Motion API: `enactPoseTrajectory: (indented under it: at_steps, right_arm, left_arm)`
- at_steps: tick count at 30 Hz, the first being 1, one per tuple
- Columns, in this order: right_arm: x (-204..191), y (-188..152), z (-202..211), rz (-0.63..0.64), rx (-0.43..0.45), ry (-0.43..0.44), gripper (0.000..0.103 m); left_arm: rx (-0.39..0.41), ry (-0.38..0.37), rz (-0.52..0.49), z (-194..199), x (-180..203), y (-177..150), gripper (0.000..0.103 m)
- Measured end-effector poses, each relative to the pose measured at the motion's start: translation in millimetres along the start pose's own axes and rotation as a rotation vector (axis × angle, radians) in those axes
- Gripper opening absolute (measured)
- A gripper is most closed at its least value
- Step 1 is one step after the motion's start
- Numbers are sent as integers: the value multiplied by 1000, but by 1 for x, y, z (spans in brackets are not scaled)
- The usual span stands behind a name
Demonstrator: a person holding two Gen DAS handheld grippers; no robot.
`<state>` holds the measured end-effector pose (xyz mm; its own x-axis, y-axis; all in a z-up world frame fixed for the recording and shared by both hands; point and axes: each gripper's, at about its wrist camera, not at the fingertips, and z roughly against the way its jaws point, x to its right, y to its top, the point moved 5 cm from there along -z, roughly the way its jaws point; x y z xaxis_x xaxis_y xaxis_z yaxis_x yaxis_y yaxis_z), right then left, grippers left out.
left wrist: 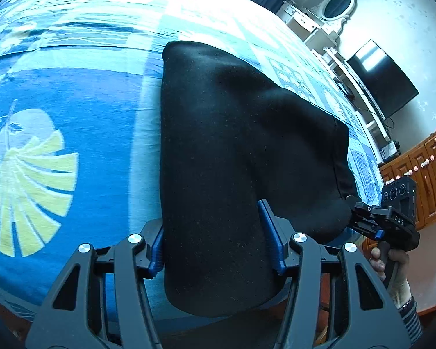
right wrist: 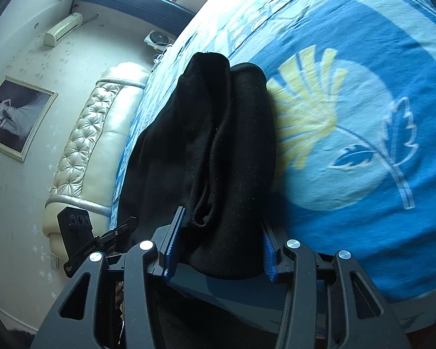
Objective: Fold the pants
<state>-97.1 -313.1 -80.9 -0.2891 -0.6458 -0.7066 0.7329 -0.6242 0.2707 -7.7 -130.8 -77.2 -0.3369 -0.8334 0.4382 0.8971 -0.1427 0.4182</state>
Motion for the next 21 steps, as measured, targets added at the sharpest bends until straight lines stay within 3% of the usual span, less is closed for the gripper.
enactPoseTrajectory:
  at_steps: [8, 17, 21]
  right_arm:
    - [-22, 0, -29, 34, -47, 16, 46]
    - [-20, -2, -31, 29, -49, 22, 47]
    - [-18, -1, -30, 22, -48, 36, 51]
  left_arm:
    - [36, 32, 55, 19, -29, -2, 54]
    - [41, 27, 59, 19, -33, -2, 55]
    - [38, 20, 54, 19, -34, -3, 57]
